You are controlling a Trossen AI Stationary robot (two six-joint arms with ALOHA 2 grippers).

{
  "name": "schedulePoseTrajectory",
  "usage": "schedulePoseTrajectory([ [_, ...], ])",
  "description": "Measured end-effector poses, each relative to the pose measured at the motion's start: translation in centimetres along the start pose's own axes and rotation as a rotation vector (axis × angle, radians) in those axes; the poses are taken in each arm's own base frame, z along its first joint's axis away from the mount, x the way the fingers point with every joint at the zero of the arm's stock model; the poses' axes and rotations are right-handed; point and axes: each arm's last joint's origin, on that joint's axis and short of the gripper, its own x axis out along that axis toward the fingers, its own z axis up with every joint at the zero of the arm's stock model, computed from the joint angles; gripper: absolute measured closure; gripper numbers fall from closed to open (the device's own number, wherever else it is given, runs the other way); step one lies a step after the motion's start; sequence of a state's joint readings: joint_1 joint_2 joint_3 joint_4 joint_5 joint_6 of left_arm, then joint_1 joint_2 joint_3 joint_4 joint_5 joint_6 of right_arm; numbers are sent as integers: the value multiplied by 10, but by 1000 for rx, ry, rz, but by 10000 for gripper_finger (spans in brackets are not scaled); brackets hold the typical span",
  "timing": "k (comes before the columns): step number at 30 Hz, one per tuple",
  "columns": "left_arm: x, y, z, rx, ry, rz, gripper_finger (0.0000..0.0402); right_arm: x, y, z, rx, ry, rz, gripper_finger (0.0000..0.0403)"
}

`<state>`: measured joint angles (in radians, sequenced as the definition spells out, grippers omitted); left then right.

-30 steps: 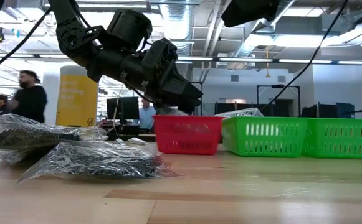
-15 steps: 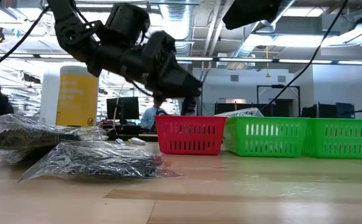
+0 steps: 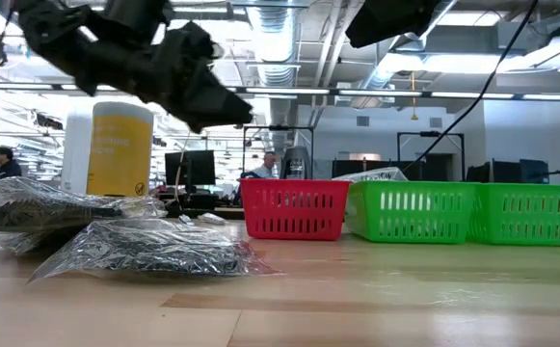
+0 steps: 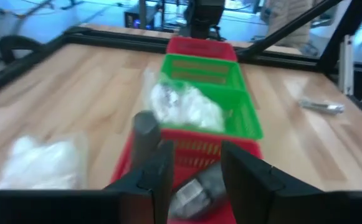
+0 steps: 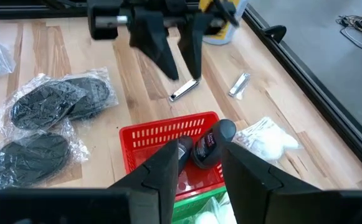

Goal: Pick & Place Travel size toiletries
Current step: Put the silver nail cutter into the right red bin

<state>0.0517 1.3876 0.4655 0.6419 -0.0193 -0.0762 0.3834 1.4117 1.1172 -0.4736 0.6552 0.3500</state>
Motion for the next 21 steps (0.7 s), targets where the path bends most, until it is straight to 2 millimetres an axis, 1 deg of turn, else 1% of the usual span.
schedulePoseTrajectory([
  [4, -19, 3, -10, 20, -2, 53, 284, 0, 0, 0, 1, -1, 0, 290],
  [8, -31, 5, -22, 21, 11, 89, 288, 0, 0, 0, 1, -1, 0, 290],
  [15, -32, 10, -38, 44, 113, 215, 290, 0, 0, 0, 1, -1, 1, 290],
  [21, -33, 17, -44, 100, 189, 254, 289, 0, 0, 0, 1, -1, 1, 290],
])
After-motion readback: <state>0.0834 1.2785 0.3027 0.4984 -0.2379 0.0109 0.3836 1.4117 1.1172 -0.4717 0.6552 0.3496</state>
